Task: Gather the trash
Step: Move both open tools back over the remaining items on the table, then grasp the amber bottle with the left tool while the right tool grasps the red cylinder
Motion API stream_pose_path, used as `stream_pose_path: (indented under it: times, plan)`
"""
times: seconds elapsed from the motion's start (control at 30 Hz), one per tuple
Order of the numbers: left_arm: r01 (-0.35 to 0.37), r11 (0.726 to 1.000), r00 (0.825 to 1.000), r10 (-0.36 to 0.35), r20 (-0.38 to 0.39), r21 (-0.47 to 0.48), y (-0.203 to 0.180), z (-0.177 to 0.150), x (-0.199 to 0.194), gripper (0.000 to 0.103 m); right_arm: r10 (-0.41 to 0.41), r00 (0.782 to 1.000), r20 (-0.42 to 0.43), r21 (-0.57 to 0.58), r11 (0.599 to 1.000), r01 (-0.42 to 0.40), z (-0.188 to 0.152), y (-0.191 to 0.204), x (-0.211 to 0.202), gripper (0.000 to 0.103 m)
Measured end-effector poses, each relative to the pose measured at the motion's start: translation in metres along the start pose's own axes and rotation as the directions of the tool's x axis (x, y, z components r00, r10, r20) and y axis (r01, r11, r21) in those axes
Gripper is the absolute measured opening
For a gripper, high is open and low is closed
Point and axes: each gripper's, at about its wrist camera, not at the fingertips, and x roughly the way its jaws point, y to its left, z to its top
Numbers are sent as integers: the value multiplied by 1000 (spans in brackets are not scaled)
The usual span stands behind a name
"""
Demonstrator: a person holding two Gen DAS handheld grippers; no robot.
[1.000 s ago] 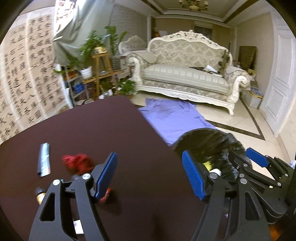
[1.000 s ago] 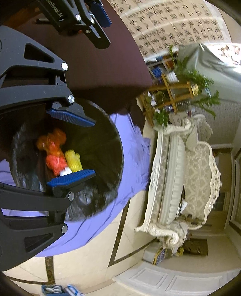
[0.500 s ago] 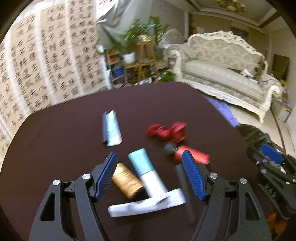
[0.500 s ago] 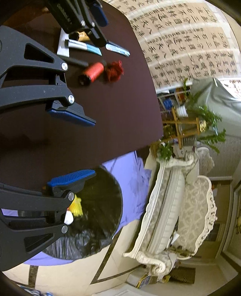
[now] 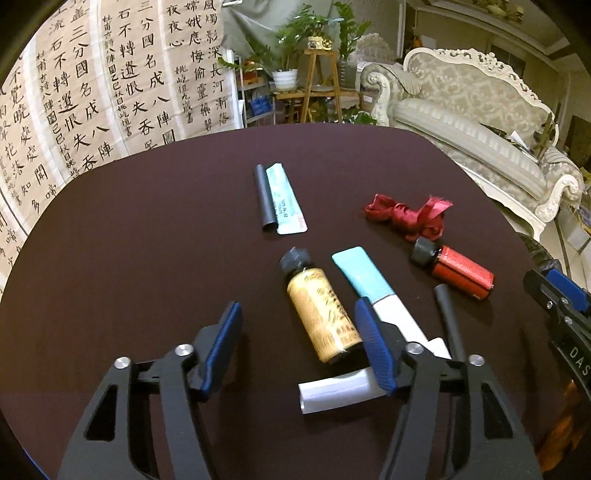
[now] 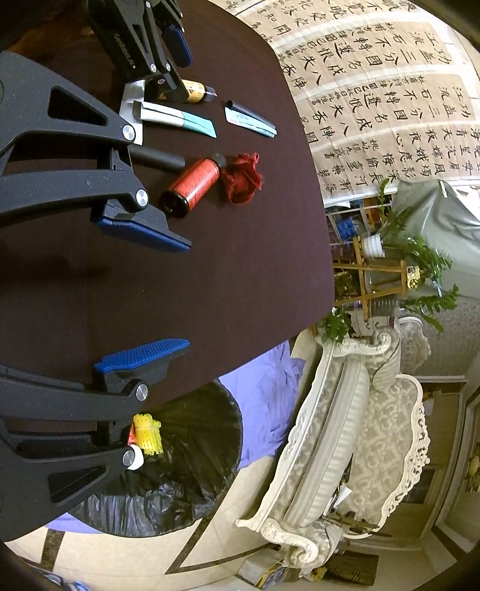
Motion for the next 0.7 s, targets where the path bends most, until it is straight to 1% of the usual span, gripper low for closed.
stream_pose_path:
  times: [0.03, 0.1, 0.17, 0.23, 0.3, 0.5, 0.7]
  plan:
    - [6, 1000, 1000, -6, -9, -2, 1, -1, 1, 52, 2, 1000, -2, -2, 1000, -2, 0, 1, 0, 47]
    - [25, 1000, 999, -25, -26, -13, 4, -2, 3, 46, 6, 1000, -5, -7, 1000, -6, 0, 3, 2, 47]
    - [26, 1000, 999, -26, -22, -8, 4, -1, 3, 40, 11, 1000, -10, -13, 1000, -11, 0, 6, 3, 47]
    - [23, 1000, 1000, -23, -21, 9, 4, -1, 3, 30, 18, 1000, -12, -20, 1000, -18, 1, 11, 6, 47]
    - [35, 999, 999, -34, -15, 20, 4, -1, 4, 25, 27, 1000, -15, -30, 999, -28, 2, 16, 7, 47]
    - [39, 998, 999, -39, -6, 43, 5, -3, 4, 25, 74, 997, -24, -65, 995, -75, 7, 34, 10, 47]
    - [38, 999, 999, -38, 3, 37, 7, -2, 2, 25, 104, 994, -32, -113, 988, -107, 14, 54, 14, 47]
